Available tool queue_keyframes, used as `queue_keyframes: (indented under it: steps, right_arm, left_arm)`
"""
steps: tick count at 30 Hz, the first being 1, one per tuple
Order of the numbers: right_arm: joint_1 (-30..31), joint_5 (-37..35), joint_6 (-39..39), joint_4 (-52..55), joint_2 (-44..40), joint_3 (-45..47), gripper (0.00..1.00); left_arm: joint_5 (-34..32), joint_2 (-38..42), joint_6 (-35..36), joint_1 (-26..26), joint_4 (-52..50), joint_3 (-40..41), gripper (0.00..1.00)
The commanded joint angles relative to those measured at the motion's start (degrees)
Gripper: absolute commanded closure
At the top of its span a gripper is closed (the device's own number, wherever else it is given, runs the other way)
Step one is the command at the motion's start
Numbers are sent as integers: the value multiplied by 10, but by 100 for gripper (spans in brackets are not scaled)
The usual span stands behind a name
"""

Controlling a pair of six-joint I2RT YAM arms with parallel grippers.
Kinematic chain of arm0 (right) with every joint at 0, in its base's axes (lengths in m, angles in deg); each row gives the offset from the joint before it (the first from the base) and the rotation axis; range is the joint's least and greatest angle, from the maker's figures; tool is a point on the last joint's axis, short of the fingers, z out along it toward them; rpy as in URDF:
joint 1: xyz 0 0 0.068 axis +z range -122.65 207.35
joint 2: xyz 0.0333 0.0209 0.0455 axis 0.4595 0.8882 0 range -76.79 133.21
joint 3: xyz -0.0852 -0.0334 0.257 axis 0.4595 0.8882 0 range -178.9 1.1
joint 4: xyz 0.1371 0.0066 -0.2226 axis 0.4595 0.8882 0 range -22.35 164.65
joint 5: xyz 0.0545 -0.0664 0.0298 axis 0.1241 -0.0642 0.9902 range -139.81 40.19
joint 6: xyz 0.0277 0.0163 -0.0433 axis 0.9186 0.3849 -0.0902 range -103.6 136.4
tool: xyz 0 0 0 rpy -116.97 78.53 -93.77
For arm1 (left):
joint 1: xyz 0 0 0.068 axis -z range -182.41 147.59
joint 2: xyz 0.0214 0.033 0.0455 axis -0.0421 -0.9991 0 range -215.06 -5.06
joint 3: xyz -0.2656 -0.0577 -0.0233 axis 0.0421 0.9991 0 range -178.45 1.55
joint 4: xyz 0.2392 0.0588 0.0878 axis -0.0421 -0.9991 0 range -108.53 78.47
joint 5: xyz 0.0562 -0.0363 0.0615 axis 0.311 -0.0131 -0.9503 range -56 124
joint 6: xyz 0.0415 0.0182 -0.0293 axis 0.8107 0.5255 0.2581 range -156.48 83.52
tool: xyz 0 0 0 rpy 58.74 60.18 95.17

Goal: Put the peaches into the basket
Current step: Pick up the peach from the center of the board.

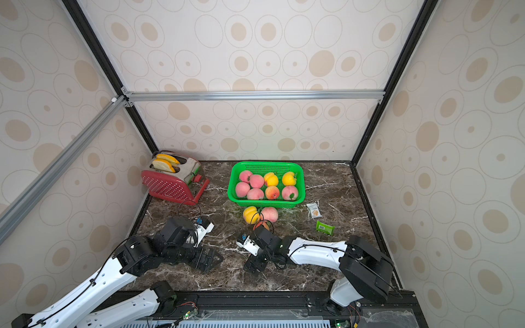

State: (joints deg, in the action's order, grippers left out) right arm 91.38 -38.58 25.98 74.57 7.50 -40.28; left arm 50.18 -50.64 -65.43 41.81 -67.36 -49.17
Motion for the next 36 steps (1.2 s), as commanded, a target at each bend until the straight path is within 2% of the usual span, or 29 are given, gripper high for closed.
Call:
queue_keyframes:
  steps: [1, 14, 20, 23, 26, 30, 36]
  right_arm:
    - [5, -2, -2, 9, -1, 9, 6]
    - [6, -3, -1, 13, 5, 13, 16]
    - [5, -2, -6, 18, 10, 3, 29]
    - [6, -2, -6, 19, 14, 1, 39]
    - [6, -2, -7, 23, 15, 0, 45]
    - [6, -9, -8, 30, 5, 0, 56]
    - [4, -37, -4, 36, -14, -4, 59]
  left_arm:
    - [-7, -1, -9, 4, 12, -21, 1]
    - [23, -28, 9, 5, 25, -28, 1]
    - [33, -30, 14, 5, 25, -26, 1]
    - [29, -28, 15, 4, 25, -29, 1]
    - [27, -30, 16, 4, 25, -27, 1]
    - [24, -31, 19, 5, 25, -23, 1]
    - [13, -29, 22, 5, 31, -14, 1]
